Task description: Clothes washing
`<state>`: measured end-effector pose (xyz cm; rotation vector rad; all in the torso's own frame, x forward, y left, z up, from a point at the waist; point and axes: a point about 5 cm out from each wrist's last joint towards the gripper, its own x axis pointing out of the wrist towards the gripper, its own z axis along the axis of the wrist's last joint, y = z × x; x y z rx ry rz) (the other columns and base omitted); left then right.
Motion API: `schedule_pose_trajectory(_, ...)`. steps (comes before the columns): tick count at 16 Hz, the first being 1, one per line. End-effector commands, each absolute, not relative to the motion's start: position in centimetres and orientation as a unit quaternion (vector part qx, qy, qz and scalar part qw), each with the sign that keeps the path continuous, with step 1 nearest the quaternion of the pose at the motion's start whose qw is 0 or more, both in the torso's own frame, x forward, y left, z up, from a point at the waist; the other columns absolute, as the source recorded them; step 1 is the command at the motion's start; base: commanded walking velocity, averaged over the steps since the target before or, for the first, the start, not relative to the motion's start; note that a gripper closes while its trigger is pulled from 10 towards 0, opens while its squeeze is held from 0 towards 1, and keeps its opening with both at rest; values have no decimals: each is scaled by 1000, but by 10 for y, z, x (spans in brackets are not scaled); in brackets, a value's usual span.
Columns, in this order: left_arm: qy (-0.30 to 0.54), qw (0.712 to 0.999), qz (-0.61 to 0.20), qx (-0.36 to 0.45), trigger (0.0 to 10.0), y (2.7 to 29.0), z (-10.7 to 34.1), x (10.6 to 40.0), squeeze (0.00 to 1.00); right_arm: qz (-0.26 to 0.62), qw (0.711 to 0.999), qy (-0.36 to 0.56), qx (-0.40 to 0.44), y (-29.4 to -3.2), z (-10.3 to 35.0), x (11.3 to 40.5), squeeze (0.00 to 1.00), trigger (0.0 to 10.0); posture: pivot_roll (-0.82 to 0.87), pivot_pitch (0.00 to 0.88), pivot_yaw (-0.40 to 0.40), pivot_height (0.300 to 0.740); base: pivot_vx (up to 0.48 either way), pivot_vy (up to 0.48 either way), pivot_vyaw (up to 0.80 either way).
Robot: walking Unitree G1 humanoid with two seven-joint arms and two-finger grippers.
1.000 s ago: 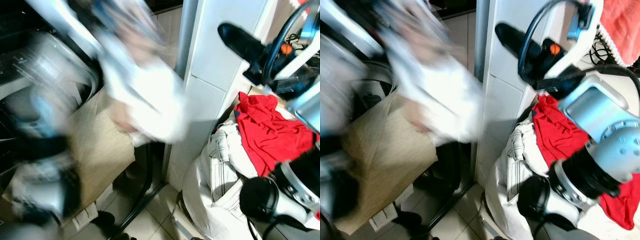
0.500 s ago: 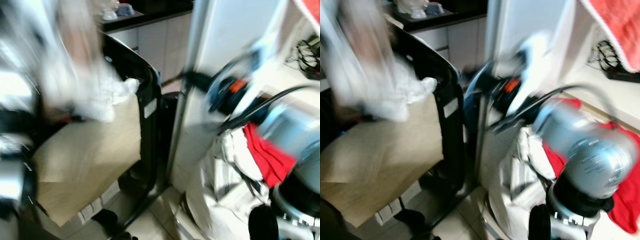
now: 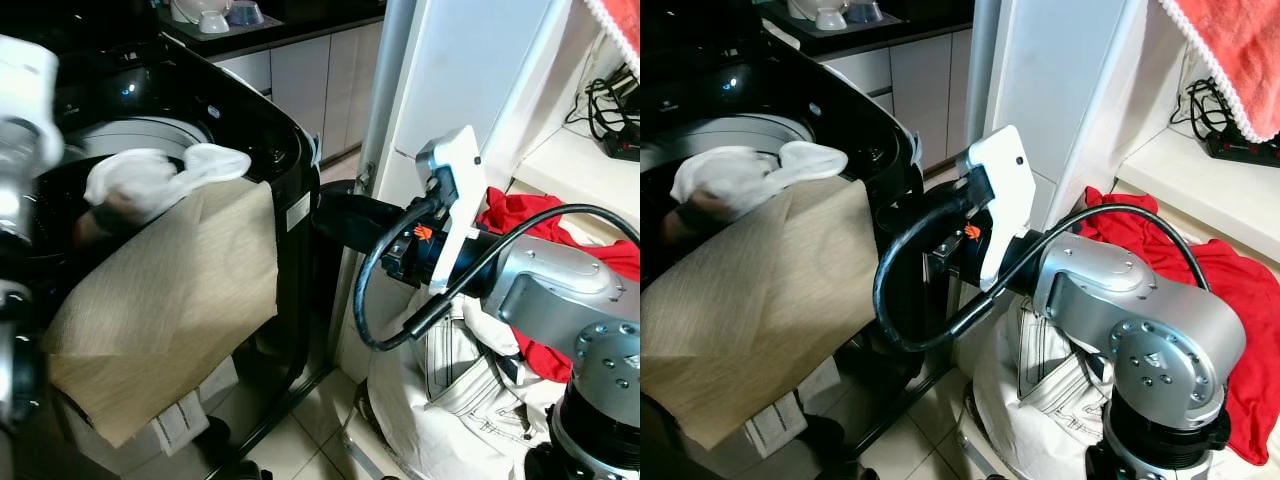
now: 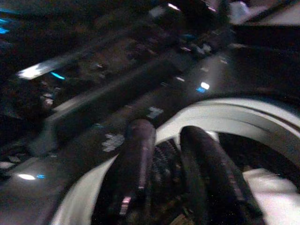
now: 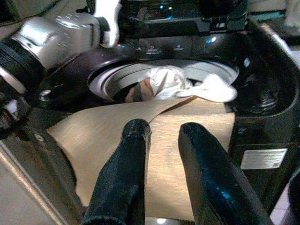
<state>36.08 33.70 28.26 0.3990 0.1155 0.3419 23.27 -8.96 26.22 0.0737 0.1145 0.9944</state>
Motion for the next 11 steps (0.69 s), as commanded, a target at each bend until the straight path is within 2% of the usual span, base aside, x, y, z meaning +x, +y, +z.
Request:
schedule_pose_trajectory(1,23,956,204,208,10000,345,299,358,1000,454,889,46,31,-93,263,239,0,10000,-64,0,-17,740,0,0,0)
schedule_pose_trajectory(3,-20,946,221,234,10000,347,315,355,1000,438,898,40,34,-96,263,243,0,10000,-63,0,-16,740,0,0,0)
schedule_pose_trajectory(5,-28,960,156,233,10000,331,316,360,1000,423,905,39,36,-100,263,245,0,10000,-61,0,-17,740,0,0,0)
schedule_pose_trajectory(6,-42,986,3,163,10000,292,306,369,129,371,927,44,40,-112,260,254,0,10000,-63,0,-14,740,0,0,0)
schedule_pose_trajectory(7,-55,987,-51,144,10000,277,303,369,0,341,939,49,28,-119,257,258,0,10000,-63,0,-14,740,0,0,0)
schedule_pose_trajectory(8,-76,982,-121,125,10000,255,299,367,0,289,955,63,3,-129,251,264,0,10000,-69,0,-8,740,0,0,0)
schedule_pose_trajectory(9,-87,960,-247,95,10000,210,280,355,0,181,979,95,-12,-156,235,273,1000,10000,-72,0,-2,740,0,0,0)
schedule_pose_trajectory(11,-86,942,-315,75,10000,182,264,344,0,108,987,114,-43,-176,226,275,1000,10000,-72,0,-2,740,0,0,0)
